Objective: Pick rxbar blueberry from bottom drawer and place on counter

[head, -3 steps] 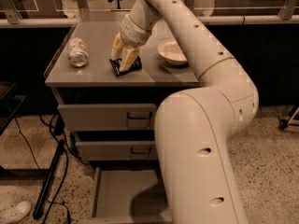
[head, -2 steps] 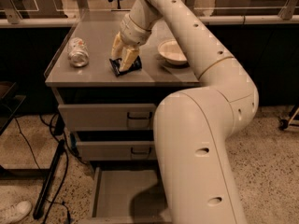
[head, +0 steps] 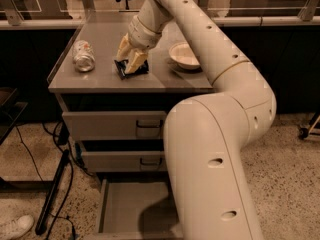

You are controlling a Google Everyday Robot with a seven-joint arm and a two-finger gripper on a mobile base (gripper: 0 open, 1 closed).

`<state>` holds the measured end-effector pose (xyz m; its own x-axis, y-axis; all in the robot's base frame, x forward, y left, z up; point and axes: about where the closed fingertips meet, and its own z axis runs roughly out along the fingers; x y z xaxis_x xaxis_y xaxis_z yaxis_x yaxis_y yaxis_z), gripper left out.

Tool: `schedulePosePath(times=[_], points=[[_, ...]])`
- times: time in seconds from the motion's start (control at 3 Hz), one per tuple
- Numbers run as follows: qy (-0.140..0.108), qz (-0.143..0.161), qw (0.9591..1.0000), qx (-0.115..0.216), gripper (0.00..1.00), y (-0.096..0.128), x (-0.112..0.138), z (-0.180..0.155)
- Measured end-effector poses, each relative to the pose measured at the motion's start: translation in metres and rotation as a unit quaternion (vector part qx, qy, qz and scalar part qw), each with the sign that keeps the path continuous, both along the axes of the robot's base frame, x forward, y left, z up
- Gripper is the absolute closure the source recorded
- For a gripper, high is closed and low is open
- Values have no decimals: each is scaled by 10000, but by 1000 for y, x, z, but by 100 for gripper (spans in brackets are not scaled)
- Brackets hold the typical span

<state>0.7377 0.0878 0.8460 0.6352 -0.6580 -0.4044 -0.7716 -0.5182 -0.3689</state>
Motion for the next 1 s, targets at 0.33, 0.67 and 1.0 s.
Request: schedulePosePath(times=[0.33, 0.67, 1.0], points=[[0, 0, 10000, 0, 13, 0, 0, 0], [0, 0, 10000, 0, 0, 0, 0, 0], [0, 0, 10000, 0, 0, 0, 0, 0]])
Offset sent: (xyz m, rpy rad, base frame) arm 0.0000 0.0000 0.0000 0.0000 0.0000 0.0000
